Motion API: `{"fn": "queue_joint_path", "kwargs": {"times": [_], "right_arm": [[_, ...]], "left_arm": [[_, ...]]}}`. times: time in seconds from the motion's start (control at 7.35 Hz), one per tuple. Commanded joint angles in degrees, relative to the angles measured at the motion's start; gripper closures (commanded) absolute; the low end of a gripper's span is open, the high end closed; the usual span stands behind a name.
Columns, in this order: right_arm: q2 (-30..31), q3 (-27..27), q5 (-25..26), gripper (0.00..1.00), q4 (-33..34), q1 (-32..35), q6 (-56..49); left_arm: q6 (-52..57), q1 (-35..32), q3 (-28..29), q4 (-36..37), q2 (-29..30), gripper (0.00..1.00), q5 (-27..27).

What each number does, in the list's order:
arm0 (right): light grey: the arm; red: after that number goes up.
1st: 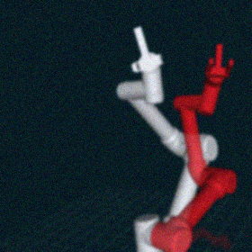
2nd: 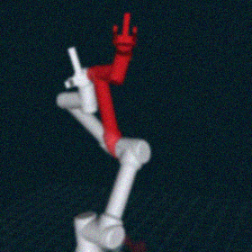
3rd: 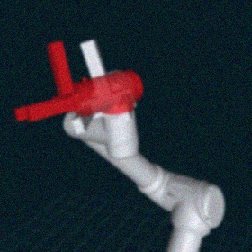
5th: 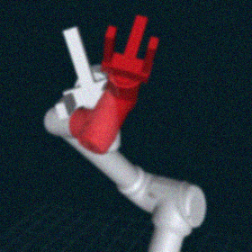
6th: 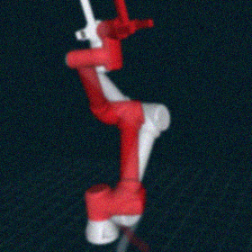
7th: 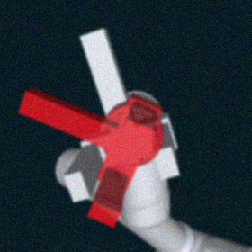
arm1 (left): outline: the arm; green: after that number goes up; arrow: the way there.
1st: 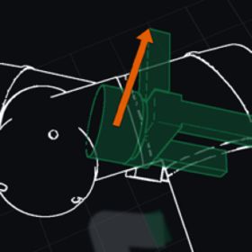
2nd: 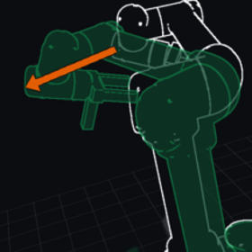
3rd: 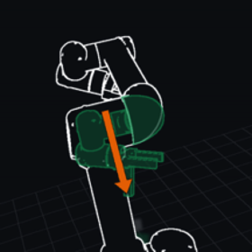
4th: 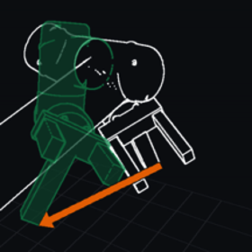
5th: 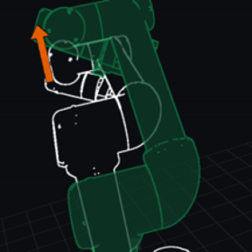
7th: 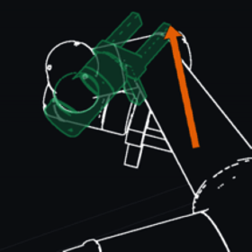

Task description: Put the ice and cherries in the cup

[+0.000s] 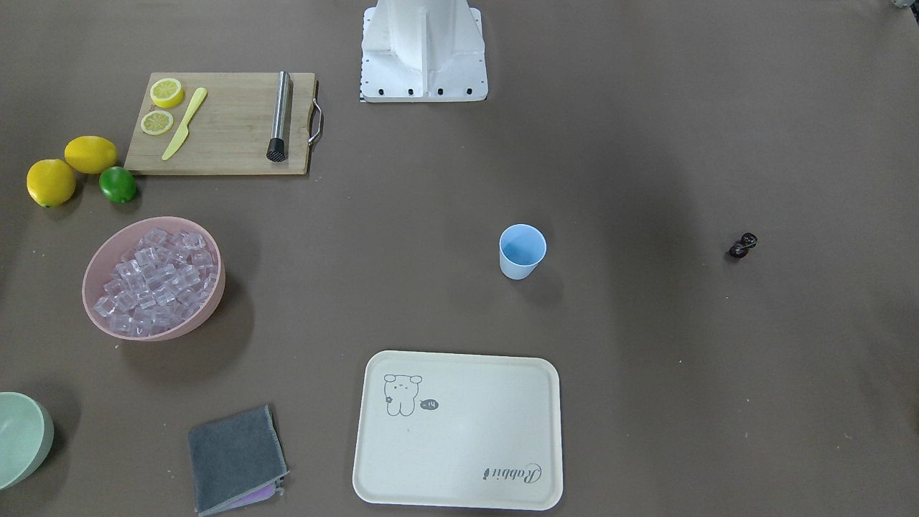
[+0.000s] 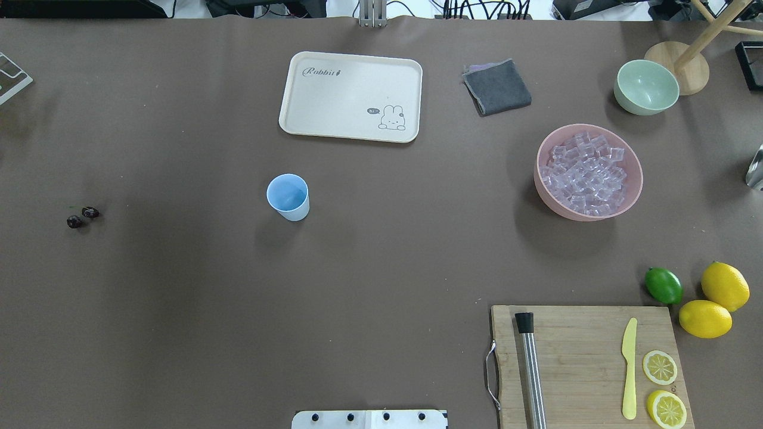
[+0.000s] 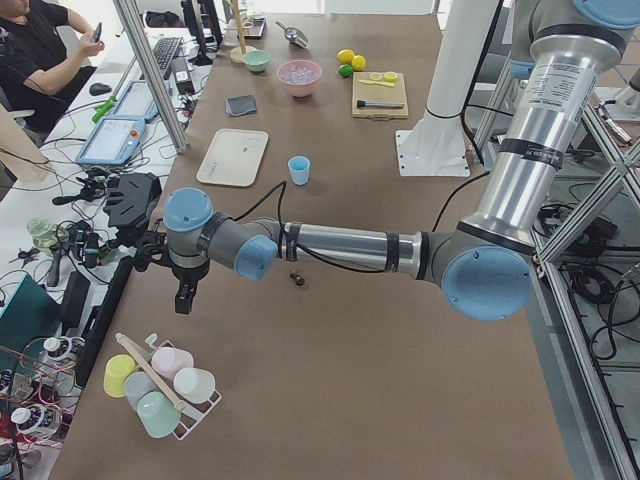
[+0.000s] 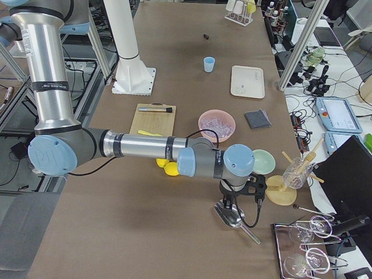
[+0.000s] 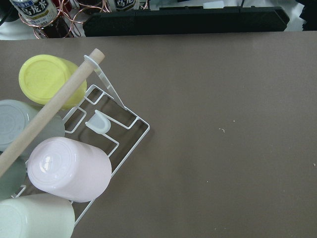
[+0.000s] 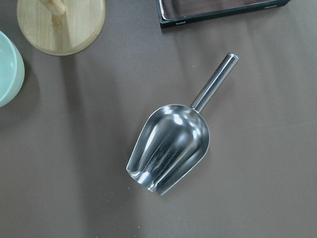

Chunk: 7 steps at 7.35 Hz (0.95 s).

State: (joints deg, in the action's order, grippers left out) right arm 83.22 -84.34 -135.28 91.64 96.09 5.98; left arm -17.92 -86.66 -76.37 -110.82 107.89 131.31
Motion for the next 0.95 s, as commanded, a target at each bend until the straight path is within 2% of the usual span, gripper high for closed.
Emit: {"fn": "queue_joint_path", "kwargs": {"times": [0.0,0.14,0.27,0.41,0.68,0.82], "right_arm": [[0.0,-0.6,0.2,0.00,0.3,0.0,0.0],[-0.2,-0.6,0.3,0.00,0.1,0.0,0.1],[-1.1,-2.7,0.2,0.00,-0.1,-1.4,0.6],[-1.5,-6.7,0.2,0.00,-0.2,-6.1,0.8],[-3.7,-13.8,2.2,0.00,-0.3,-15.7,12.1],[-6.6,-15.4,5.9,0.00,-0.5,-22.3,14.6]], "left_arm": [[0.1,0.0,-0.4,0.0,-0.2,0.02,0.0],[0.3,0.0,-0.6,-0.7,-0.2,0.02,0.0],[0.4,0.1,-0.4,-4.5,-0.9,0.02,-0.3],[0.1,0.7,-0.1,-8.1,-2.1,0.02,-0.4],[0.1,1.8,-0.8,-8.3,-2.9,0.02,-0.5],[-0.1,1.8,-0.9,-8.4,-3.3,0.02,-0.4]]}}
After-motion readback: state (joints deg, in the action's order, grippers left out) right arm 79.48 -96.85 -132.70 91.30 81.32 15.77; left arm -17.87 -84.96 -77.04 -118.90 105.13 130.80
